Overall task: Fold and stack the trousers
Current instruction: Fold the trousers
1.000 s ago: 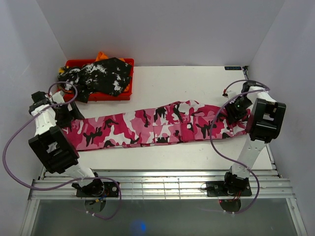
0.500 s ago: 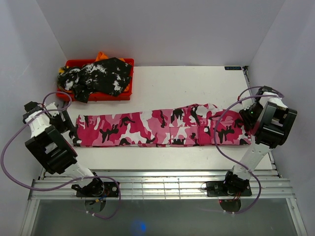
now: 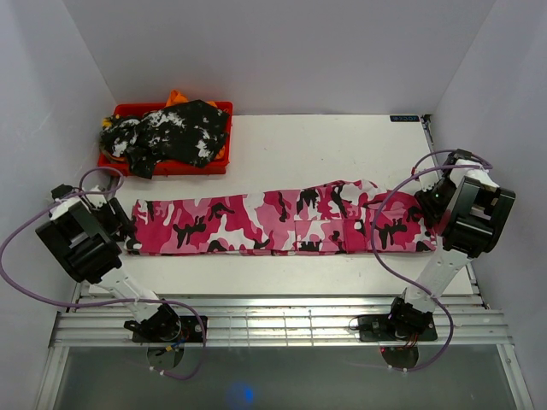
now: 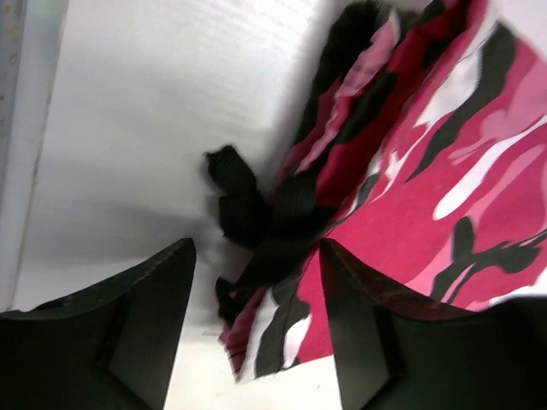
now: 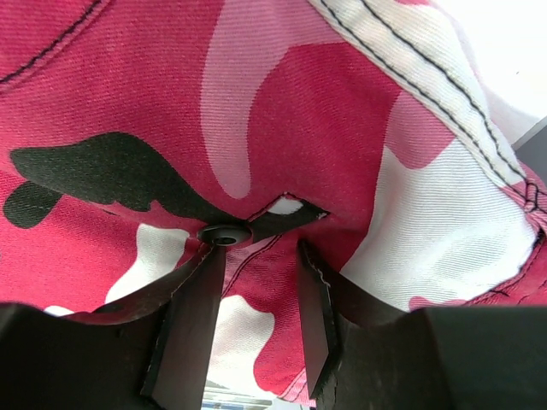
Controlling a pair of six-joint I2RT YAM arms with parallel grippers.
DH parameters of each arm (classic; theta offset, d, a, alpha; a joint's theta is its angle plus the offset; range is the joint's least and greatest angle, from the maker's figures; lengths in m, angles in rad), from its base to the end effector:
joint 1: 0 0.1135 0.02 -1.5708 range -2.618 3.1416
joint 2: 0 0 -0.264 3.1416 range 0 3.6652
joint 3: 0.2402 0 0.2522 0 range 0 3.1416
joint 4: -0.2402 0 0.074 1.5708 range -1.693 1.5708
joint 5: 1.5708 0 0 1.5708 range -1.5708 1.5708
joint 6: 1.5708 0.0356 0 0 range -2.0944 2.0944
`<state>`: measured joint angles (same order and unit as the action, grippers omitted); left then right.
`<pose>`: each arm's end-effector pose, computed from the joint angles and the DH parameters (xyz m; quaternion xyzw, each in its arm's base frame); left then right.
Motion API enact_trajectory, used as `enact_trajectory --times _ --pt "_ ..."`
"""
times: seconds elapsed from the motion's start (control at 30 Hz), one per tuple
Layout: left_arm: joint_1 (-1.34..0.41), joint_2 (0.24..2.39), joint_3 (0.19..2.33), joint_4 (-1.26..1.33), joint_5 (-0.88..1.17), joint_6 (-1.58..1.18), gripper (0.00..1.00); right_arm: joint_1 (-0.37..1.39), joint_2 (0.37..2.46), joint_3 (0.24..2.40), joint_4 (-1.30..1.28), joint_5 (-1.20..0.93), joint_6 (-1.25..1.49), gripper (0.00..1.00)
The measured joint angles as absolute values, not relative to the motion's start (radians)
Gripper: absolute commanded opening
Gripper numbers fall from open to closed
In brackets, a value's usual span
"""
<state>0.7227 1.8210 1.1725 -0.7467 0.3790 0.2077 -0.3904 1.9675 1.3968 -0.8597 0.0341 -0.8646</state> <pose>0.2604 0.2120 0.1637 -0.2332 0.9503 -0.1291 0.1611 0.3471 -0.1442 0.1667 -0.2331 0.9698 -0.0549 0.0468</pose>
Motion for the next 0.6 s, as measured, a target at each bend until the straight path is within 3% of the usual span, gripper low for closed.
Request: enact_trajectory --times 0.27,0.47,0.6 --pt "0.707 1.833 1.122 -0.647 0.523 0.135 0.46 -0.385 1.967 1.402 -0.87 0.035 -0.865 0.44" --pt "0.705 1.843 1.096 -0.627 0.594 0.099 0.02 -0.371 1.968 1.426 -0.908 0.026 -0.865 0.43" --pt "0.707 1.838 1.116 -0.668 0.583 0.101 0.0 -0.353 1.968 1.428 -0.924 0.002 -0.865 0.4"
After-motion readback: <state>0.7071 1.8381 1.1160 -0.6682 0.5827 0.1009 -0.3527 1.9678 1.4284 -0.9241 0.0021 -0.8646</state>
